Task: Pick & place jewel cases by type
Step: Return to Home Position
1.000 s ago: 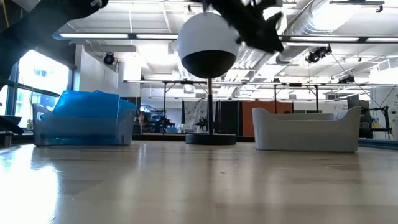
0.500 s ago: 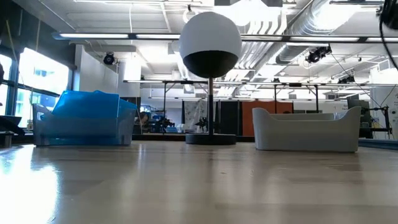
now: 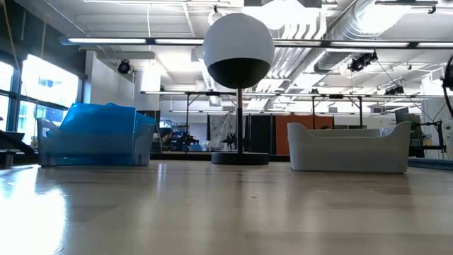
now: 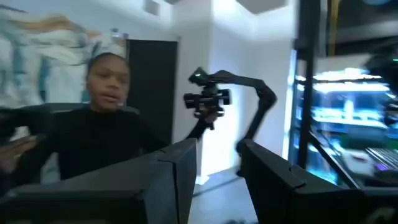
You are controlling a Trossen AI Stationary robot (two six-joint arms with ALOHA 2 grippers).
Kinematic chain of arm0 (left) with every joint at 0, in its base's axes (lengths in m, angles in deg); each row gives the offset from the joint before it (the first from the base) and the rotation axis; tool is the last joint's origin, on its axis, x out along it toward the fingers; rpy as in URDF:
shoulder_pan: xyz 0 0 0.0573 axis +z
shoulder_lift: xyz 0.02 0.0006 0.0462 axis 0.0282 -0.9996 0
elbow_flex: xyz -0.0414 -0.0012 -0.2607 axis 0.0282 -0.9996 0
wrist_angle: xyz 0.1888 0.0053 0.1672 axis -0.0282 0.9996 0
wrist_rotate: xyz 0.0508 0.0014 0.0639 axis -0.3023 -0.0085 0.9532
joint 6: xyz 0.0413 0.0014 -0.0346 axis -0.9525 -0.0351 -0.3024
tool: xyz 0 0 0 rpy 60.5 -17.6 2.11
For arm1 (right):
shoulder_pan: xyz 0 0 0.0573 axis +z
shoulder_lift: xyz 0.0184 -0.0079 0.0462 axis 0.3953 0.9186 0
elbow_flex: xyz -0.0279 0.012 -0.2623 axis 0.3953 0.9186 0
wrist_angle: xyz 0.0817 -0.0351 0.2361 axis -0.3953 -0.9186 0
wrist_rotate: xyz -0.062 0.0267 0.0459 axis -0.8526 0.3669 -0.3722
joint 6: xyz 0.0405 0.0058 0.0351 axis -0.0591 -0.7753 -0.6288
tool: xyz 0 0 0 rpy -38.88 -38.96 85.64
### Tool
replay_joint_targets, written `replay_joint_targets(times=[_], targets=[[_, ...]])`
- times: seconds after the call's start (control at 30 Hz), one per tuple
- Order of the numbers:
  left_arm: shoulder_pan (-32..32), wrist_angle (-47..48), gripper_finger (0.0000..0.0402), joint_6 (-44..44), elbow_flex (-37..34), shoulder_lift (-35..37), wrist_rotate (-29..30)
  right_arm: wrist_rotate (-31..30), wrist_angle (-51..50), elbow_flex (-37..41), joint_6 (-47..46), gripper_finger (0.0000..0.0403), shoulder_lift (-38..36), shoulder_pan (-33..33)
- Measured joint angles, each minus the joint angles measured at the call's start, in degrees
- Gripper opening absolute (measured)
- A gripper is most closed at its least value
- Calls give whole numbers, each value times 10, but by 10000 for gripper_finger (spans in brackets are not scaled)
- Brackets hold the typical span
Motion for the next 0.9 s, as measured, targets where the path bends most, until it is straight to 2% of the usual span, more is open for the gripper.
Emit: replay_joint_targets(times=[0.1, 0.2, 0.33, 0.53, 0.73, 0.9], targets=[[-49, -71, 199, 7, -110, 70, -2, -38, -87, 11, -11, 121, -69, -14], [-85, -162, 199, -34, -210, 125, 0, -32, -183, 3, -8, 121, -131, -26], [-108, -288, 199, -102, -318, 181, 36, -25, -267, -17, 13, 121, -203, -39], [-106, -476, 199, -220, -463, 274, 18, -42, -398, -71, 59, 121, -199, -53], [-106, -701, 199, -395, -585, 378, -104, -67, -435, -72, 64, 121, -200, -58], [-106, -715, 199, -453, -648, 499, -98, -53, -443, -72, 72, 121, -200, -58]])
